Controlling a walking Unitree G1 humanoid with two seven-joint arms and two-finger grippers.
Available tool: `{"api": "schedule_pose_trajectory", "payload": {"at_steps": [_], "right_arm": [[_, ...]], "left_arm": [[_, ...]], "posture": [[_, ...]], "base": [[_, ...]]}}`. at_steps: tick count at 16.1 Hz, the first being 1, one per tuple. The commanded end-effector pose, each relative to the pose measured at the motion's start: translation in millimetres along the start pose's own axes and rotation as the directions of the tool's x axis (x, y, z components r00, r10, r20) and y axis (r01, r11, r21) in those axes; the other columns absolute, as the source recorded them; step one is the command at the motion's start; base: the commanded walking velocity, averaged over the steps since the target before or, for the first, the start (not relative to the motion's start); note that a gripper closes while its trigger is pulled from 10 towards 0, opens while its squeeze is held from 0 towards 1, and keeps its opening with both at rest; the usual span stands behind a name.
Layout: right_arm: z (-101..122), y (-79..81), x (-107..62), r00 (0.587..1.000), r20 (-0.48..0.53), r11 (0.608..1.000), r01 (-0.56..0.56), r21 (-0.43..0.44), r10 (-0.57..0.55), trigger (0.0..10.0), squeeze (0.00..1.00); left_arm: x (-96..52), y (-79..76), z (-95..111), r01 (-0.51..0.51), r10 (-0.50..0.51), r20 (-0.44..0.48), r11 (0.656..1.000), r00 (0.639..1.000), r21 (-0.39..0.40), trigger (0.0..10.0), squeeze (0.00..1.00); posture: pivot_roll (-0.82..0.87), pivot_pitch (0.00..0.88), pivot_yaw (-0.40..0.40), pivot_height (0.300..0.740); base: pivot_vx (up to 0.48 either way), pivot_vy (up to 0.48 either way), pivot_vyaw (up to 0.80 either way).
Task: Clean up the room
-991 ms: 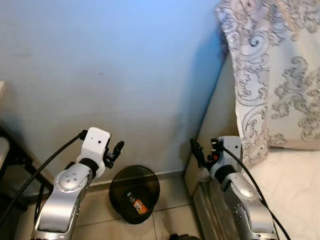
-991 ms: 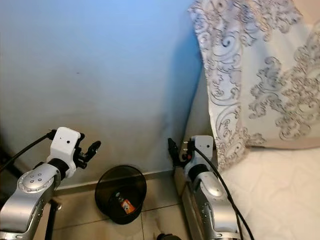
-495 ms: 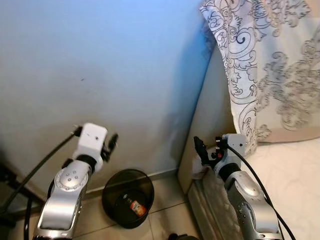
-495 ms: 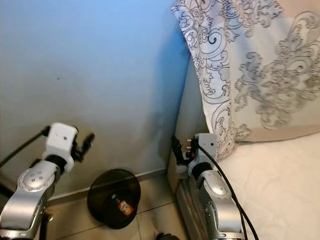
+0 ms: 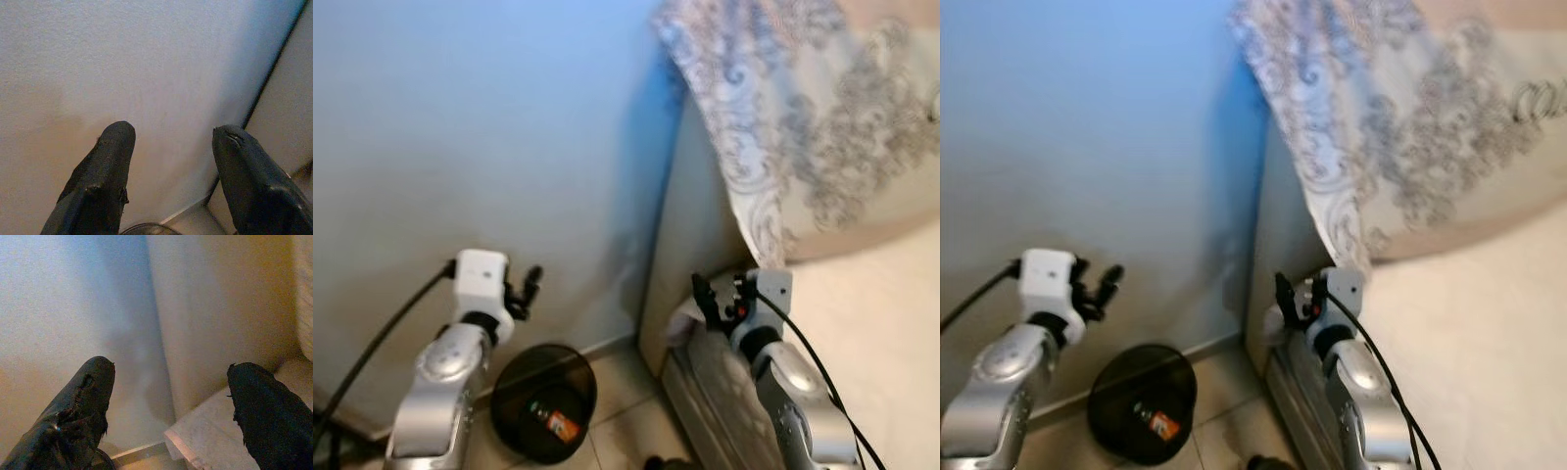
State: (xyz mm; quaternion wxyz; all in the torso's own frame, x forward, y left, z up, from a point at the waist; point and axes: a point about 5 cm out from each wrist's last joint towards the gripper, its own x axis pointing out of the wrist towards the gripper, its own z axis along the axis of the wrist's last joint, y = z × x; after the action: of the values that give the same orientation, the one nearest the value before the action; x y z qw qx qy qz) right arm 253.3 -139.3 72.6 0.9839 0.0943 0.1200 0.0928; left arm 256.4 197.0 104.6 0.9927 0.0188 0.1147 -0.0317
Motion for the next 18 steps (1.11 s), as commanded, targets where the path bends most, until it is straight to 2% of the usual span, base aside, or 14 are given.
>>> {"api": "schedule_pose_trajectory", "payload": {"at_steps": [1,7,9,18], "right_arm": [[3.2,-3.6,-0.7,1.0,0.008,1.0,0.014,-0.002,-0.014,10.0,0.0],[1.7,-1.9,-1.4,1.0,0.003,1.0,0.007,0.007,-0.007,10.0,0.0],[1.9,-2.2,-1.5,1.0,0.003,1.0,0.007,0.008,-0.007,10.0,0.0],[1.8,-2.6,-2.1,1.0,0.004,1.0,0.01,0.011,-0.01,10.0,0.0]], "left_arm": [[2.9,1.7,3.9,-0.026,0.026,0.014,0.999,1.0,-0.046,10.0,0.0],[1.8,3.0,1.4,-0.031,0.032,0.005,0.997,0.999,-0.068,10.0,0.0],[2.2,4.3,0.9,-0.037,0.036,-0.006,0.994,0.999,-0.1,10.0,0.0],[2.2,3.4,0.0,-0.028,0.026,-0.017,0.995,1.0,-0.092,10.0,0.0]], "posture": [[0.01,0.0,-0.008,0.74],[0.01,0.0,-0.011,0.74],[0.01,0.0,-0.011,0.74],[0.01,0.0,-0.012,0.74]], "base": [[0.0,0.0,-0.8],[0.0,0.0,-0.8],[0.0,0.0,-0.8],[0.0,0.0,-0.8]]}}
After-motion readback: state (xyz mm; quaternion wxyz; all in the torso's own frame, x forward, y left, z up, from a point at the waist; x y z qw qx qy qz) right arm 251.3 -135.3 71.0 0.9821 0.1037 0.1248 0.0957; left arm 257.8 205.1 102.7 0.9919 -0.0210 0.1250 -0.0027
